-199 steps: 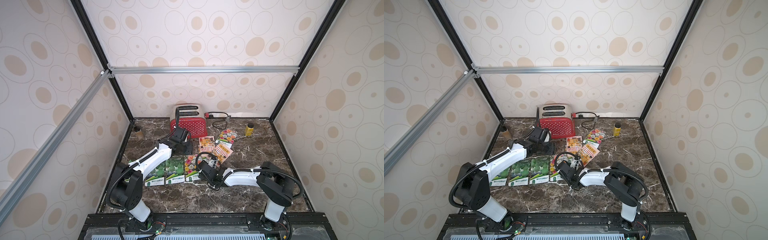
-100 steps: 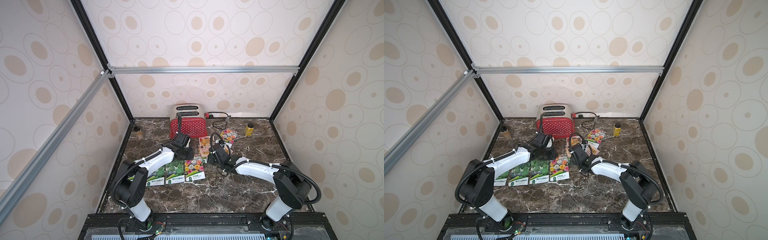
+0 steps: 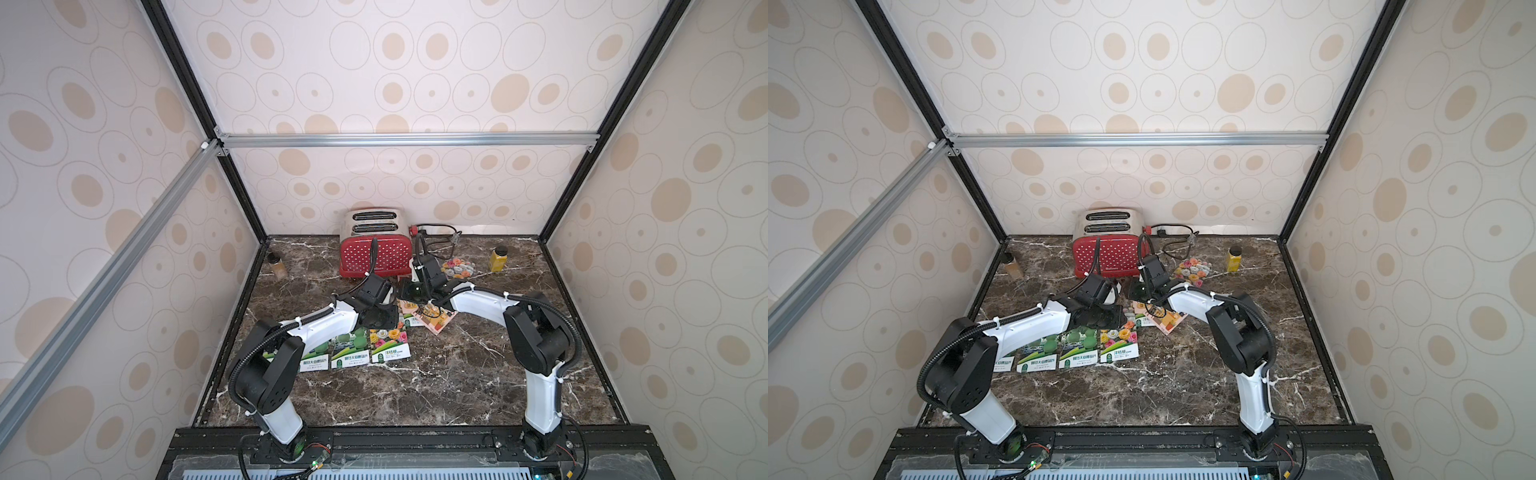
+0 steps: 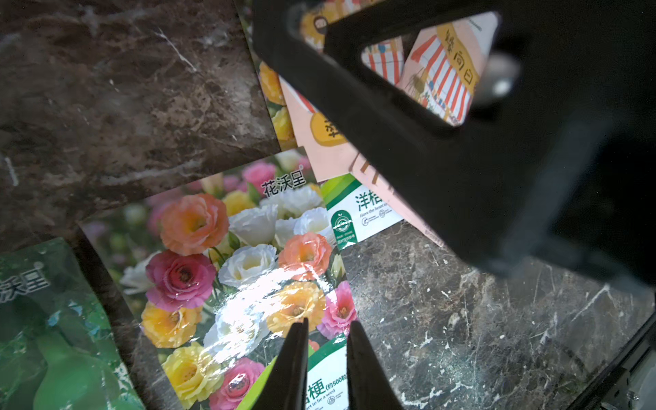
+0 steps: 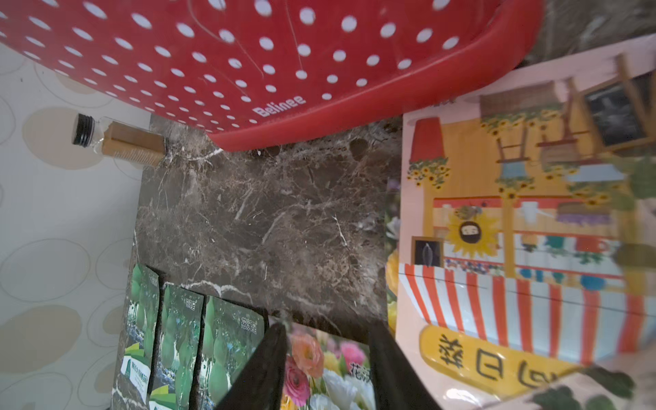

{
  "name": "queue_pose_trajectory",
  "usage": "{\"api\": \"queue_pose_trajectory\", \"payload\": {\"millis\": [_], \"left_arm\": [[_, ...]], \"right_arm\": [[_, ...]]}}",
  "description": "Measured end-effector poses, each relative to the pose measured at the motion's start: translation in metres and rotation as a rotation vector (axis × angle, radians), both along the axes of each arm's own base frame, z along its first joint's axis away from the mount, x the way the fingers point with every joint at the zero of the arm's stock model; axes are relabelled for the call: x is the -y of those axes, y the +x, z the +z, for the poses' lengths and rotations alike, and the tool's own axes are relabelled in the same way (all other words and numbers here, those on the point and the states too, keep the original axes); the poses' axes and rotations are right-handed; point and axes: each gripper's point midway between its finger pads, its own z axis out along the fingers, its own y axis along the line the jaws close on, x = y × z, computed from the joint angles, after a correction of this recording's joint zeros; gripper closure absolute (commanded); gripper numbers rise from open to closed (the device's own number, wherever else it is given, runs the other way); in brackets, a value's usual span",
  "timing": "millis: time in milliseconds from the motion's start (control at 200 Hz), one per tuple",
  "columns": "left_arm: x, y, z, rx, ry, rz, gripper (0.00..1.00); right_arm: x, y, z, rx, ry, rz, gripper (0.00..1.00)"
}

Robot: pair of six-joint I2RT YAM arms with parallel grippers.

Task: Arrange the seed packets in a row
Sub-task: Move the seed packet to the center of the board.

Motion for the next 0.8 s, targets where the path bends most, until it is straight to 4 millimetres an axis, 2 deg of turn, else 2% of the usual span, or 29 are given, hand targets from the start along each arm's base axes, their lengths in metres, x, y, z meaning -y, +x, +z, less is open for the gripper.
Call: {"api": "queue_pose_trajectory", "payload": {"millis": [95, 200, 551, 801], "left_arm": [[-0.002, -0.005, -0.008, -0.017, 0.009, -0.001, 0.79], [-0.002, -0.005, -0.016, -0.028, 0.015, -0.003, 0.80], [0.003, -0.003, -0.037, -0.051, 0.018, -0.011, 0.82], [0.004, -0.001, -0.054, -0.072, 0.029, -0.008, 0.84]], "right_arm": [[-0.004, -0.001, -0.015, -0.044, 0.013, 0.018, 0.60], [-0.005, 0.003, -0.022, -0.065, 0.029, 0.029, 0.60], [-0.008, 0.017, -0.013, -0.059, 0.103, 0.039, 0.62], [-0.018, 0.024, -0.018, -0.069, 0.121, 0.053, 0.62]]}}
